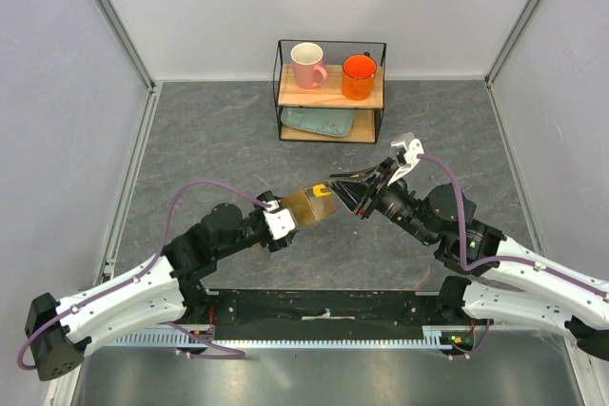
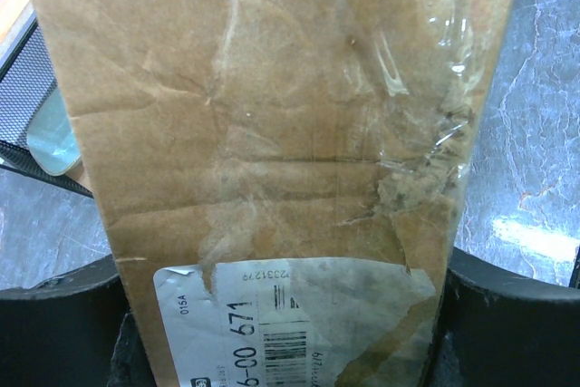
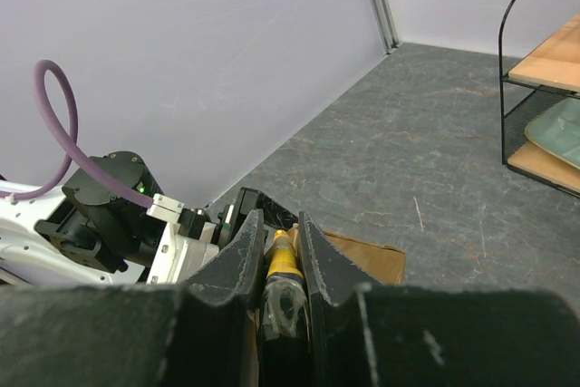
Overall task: Unpack the express box
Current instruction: Cut the express box.
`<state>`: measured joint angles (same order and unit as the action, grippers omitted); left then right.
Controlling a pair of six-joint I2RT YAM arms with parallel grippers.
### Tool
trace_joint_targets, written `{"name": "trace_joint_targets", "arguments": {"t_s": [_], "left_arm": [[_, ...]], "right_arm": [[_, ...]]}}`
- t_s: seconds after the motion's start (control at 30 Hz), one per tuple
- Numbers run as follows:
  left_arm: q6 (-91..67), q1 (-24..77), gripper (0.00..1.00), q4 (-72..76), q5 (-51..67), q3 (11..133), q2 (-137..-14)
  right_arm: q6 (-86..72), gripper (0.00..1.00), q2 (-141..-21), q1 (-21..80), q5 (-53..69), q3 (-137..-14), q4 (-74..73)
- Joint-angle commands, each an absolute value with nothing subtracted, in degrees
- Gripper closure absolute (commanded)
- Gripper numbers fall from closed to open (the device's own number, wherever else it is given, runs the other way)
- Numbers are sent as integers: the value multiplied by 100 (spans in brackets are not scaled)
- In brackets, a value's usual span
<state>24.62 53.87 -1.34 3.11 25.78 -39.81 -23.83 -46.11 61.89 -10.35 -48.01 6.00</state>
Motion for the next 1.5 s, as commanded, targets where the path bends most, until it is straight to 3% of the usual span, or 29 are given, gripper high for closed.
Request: {"name": "trace_joint_targets", "arguments": {"t_s": [0.0, 1.13, 1.47], "left_arm": [[2250, 5370, 98, 334, 369, 2610, -3859], [2136, 5335, 98, 237, 527, 2637, -3788], [2109, 5317, 98, 264, 527, 2637, -3788]], "right_arm": [[-2408, 100, -4658, 6240, -958, -4983, 835], [-2215, 100, -4851, 6249, -1116, -4939, 519], [-2636, 100, -4869, 6249, -1090, -4440, 589]]}}
